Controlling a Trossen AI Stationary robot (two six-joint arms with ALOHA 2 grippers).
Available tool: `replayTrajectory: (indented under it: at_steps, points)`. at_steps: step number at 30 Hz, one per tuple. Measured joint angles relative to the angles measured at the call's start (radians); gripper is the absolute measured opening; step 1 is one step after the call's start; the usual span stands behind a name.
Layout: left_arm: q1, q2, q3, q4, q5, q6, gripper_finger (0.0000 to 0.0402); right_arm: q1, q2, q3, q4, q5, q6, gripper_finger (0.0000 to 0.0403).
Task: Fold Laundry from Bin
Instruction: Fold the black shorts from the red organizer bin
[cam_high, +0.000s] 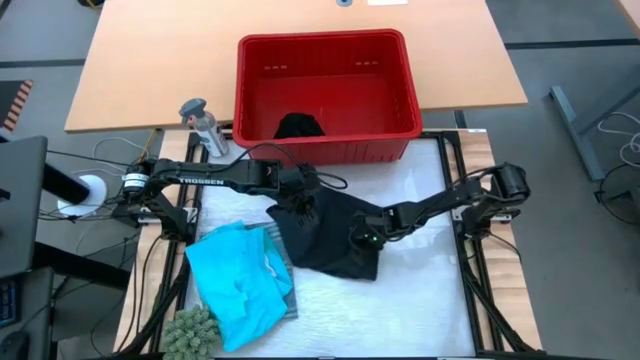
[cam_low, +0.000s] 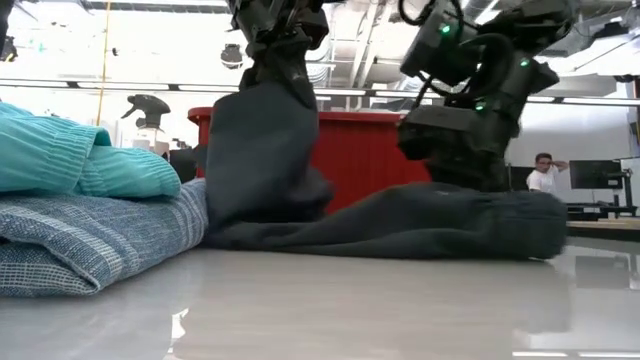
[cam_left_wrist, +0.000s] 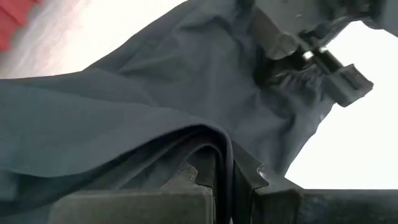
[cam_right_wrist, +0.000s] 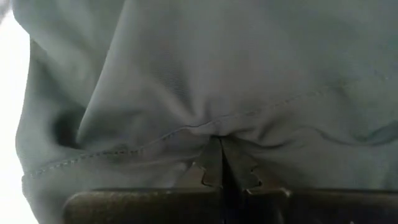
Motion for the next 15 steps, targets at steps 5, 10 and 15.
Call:
replayTrajectory:
  at_steps: [5, 10, 15]
  points:
    - [0.000, 0.000, 0.007, -0.002, 0.008, -0.011, 0.0000, -0.047, -0.006, -0.004, 0.056, -0.001, -0.023, 0.0018]
    - [0.002, 0.000, 0.049, 0.013, 0.055, -0.015, 0.0000, -0.073, -0.115, -0.007, 0.041, 0.028, -0.040, 0.0019]
    - [0.002, -0.001, 0.096, 0.014, 0.058, -0.038, 0.0000, -0.080, -0.243, -0.005, -0.002, 0.055, -0.038, 0.0019]
